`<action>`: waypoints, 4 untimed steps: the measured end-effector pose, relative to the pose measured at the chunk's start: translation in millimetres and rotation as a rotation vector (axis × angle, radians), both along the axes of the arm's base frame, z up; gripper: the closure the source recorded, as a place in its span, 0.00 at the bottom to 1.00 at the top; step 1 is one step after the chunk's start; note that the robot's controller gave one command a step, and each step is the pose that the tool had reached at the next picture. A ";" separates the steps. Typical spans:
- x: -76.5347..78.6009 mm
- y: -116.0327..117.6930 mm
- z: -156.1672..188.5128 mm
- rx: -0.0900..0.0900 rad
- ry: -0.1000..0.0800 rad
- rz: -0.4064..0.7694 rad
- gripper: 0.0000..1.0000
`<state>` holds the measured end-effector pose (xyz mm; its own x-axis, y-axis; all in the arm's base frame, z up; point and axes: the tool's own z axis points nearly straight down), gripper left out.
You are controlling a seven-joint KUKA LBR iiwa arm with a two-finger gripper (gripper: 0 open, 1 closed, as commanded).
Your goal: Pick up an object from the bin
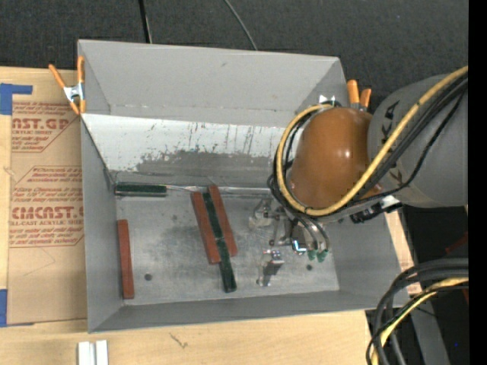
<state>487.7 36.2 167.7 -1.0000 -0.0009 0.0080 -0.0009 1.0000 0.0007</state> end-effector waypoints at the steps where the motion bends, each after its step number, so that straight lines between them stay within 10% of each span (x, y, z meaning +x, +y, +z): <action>1: 1.9 -0.2 4.1 0.000 -0.008 0.000 0.00; 4: 4.0 62.9 -40.1 0.003 -0.008 0.786 0.00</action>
Offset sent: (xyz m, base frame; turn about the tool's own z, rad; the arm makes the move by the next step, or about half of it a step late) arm 0.0021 0.0695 -0.0977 -0.5932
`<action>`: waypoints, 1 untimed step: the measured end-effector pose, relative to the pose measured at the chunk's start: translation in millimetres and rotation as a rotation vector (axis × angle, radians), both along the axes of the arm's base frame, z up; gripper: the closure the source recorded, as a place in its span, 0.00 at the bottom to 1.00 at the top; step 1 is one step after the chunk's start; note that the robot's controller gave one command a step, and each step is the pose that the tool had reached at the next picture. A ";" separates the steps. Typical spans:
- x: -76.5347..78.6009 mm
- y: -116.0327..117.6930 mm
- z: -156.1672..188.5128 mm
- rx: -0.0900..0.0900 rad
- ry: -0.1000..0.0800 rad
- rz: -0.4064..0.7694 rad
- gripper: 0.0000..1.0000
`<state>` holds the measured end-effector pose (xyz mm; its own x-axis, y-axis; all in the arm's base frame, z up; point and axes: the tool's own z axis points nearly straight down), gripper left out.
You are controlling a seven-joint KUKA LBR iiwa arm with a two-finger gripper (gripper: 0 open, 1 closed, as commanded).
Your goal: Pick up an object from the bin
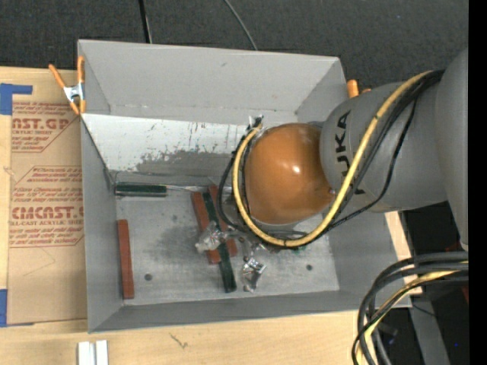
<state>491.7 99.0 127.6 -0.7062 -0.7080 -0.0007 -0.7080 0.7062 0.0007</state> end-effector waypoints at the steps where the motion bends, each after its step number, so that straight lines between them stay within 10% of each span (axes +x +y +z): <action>1: 12.9 0.9 -58.4 0.004 -0.004 0.191 0.00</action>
Offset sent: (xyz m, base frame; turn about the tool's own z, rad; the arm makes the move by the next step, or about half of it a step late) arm 0.0413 0.0005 -0.0576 -0.6276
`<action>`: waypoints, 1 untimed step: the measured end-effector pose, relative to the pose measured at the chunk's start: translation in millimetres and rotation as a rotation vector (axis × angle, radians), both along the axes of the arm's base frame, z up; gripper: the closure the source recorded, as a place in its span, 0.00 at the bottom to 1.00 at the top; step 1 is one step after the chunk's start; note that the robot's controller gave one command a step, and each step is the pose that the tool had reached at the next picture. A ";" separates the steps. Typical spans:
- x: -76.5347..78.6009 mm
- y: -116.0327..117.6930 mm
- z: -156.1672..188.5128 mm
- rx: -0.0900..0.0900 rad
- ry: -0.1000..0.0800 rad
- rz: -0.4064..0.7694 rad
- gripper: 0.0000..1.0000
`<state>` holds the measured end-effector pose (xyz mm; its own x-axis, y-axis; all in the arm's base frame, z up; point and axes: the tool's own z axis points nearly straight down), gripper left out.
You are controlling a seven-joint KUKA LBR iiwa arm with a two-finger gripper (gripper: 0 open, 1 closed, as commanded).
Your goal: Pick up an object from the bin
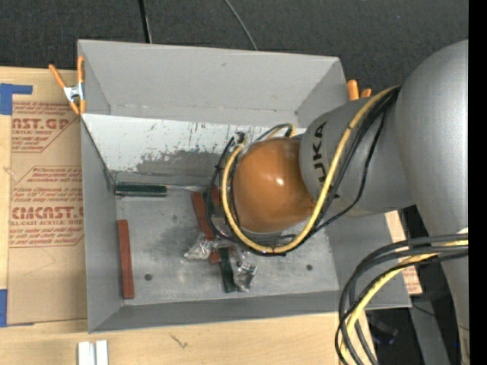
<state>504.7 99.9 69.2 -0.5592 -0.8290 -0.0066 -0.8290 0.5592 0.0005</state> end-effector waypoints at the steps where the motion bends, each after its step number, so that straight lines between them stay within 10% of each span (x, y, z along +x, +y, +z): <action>1: 25.8 6.4 4.6 0.001 0.013 0.437 1.00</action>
Offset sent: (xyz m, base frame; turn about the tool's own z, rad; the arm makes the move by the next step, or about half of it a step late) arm 0.0000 0.0000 0.0000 0.0000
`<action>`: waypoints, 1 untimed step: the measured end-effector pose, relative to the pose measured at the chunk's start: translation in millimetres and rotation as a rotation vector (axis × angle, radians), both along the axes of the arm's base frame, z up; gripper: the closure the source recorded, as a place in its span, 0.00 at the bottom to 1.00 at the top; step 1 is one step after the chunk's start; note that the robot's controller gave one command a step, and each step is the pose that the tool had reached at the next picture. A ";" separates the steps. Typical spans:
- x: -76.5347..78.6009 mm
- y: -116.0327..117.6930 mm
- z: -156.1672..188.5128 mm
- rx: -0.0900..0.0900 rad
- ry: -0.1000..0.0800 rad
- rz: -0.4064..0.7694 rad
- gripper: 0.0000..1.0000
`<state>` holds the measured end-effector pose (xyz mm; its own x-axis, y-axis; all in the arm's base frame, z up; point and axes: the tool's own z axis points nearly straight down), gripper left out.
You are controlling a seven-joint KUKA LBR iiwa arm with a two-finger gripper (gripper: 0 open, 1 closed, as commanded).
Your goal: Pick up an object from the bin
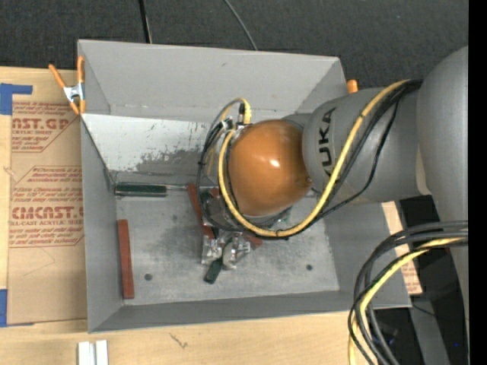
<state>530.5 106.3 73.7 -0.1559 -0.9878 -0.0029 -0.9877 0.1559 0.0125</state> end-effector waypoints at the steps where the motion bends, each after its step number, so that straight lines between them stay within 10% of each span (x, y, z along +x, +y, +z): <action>1: -0.1 -0.1 0.0 0.000 0.000 0.000 1.00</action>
Offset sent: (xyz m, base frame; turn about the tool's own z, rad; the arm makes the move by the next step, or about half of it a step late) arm 0.0000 0.0000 0.0314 0.0000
